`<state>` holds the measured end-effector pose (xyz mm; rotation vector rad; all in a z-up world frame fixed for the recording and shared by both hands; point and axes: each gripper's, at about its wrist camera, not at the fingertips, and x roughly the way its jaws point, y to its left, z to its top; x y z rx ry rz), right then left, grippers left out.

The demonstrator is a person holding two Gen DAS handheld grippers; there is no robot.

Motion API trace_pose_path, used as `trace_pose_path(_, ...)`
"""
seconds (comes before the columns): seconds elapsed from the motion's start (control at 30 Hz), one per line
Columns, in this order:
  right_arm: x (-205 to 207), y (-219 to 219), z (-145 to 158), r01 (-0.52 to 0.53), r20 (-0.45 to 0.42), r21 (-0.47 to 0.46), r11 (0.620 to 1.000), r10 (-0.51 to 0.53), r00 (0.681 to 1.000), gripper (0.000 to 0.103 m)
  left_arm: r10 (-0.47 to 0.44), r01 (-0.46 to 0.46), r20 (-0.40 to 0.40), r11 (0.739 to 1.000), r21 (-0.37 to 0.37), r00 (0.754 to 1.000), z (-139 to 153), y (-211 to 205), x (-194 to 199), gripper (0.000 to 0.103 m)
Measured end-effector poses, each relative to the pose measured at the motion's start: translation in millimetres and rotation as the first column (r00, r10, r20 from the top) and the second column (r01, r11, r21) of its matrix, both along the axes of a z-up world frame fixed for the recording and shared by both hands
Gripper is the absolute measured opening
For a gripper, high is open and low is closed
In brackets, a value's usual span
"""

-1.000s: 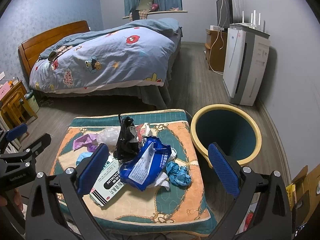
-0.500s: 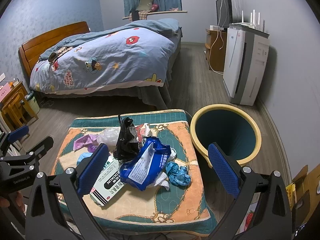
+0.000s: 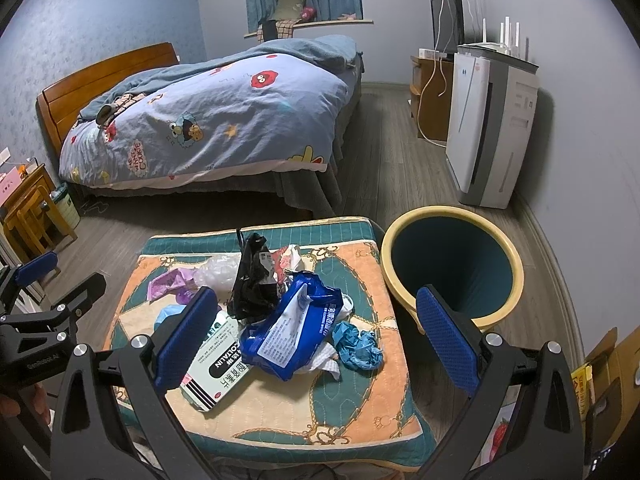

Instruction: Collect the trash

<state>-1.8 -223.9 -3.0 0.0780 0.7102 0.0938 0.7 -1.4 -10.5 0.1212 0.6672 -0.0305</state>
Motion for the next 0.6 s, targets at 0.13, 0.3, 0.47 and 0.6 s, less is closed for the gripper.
trace_pose_path(0.13,0.7,-0.7,0.1,0.0,-0.002,0.001,1.0,0.0,1.0,0.098,0.0,0.0,-0.001,1.0,0.001,1.0,0.6,-0.5,0.1,0.098)
trace_pose_path(0.3,0.7,-0.9,0.2,0.0,-0.002,0.001,1.0,0.0,1.0,0.098,-0.001,0.001,-0.001,1.0,0.002,1.0,1.2,-0.5,0.2,0.098)
trace_pose_path(0.47,0.8,-1.9,-1.3,0.007,-0.01,0.0,1.0,-0.007,1.0,0.098,0.0,0.0,-0.001,1.0,0.002,1.0,1.3,-0.4,0.2,0.098)
trace_pose_path(0.6,3.6,-4.7,-1.6,0.01,-0.022,0.009,1.0,-0.01,1.0,0.098,-0.001,0.001,0.001,1.0,0.003,1.0,-3.0,-1.7,0.0,0.098)
